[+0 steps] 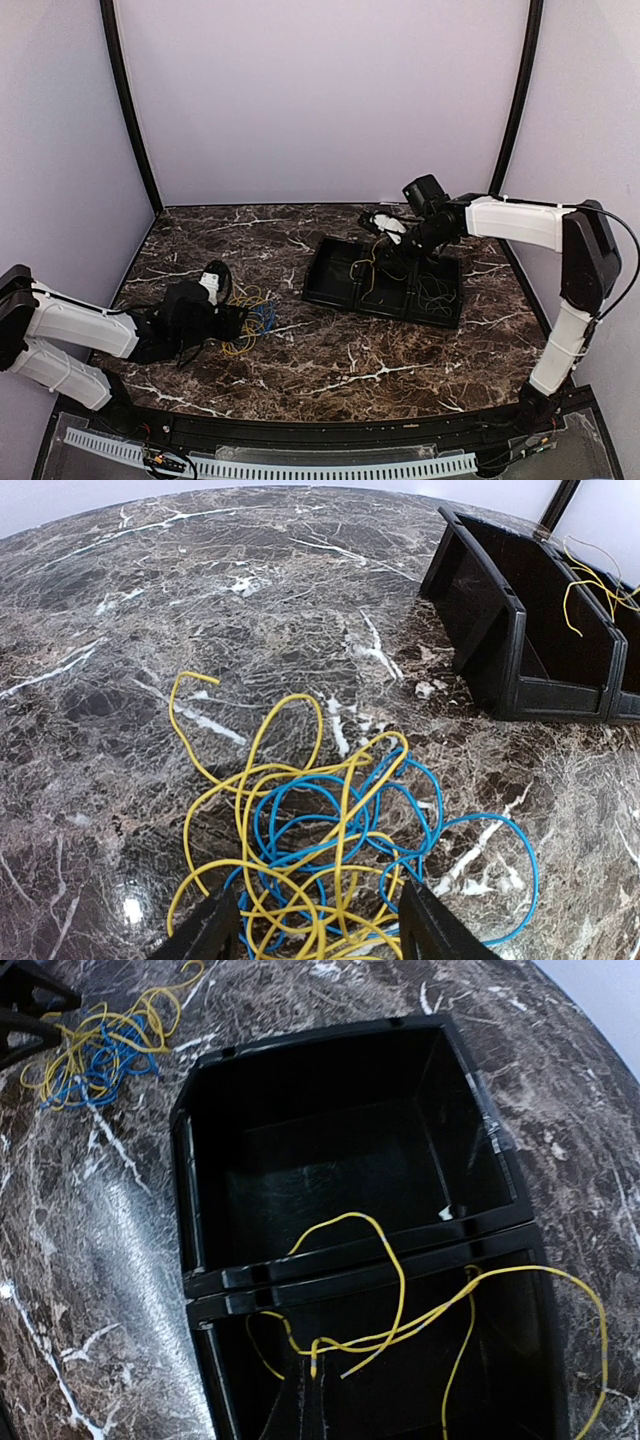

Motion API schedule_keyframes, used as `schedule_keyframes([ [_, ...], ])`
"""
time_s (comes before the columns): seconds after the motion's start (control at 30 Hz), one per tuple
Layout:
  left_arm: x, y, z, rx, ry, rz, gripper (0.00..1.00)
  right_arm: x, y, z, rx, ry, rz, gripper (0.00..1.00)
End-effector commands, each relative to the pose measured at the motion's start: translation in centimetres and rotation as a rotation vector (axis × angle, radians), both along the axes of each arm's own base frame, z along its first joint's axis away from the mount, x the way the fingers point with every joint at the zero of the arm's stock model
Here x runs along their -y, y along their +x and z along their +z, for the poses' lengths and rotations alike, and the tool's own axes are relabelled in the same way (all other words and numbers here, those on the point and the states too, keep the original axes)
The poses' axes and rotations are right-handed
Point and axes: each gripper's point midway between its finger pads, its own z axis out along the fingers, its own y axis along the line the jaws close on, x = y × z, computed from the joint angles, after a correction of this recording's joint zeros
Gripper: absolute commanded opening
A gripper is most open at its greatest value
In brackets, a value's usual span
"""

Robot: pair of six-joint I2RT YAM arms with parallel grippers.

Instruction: Untangle the cables

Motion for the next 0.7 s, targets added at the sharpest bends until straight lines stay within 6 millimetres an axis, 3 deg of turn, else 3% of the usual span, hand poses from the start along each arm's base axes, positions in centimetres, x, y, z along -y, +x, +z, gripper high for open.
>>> schedule_keyframes([
  [0.0,-1.0,-0.5,-0.2,0.005,0.022,0.012,0.57,-0.5,-3.1,0.2,-0.062,-0.063,0.093,0.0],
  [0.13,-1.4,-0.6,-0.2,0.013,0.016,0.023,0.57,-1.1,-6.8,2.3,-0.108,-0.013,0.178,0.0],
  [0.27,-1.3,-0.7,-0.4,0.008,0.015,0.02,0.57,-0.8,-8.0,3.8,-0.113,0.016,0.185,0.0],
  [0.5,-1.0,-0.5,-0.3,0.005,0.014,0.011,0.57,0.8,-5.0,5.4,-0.035,0.021,0.072,0.0],
  [0.67,-1.3,-0.5,0.2,0.014,0.022,0.019,0.57,2.2,-3.7,3.6,-0.069,-0.028,0.022,0.0],
])
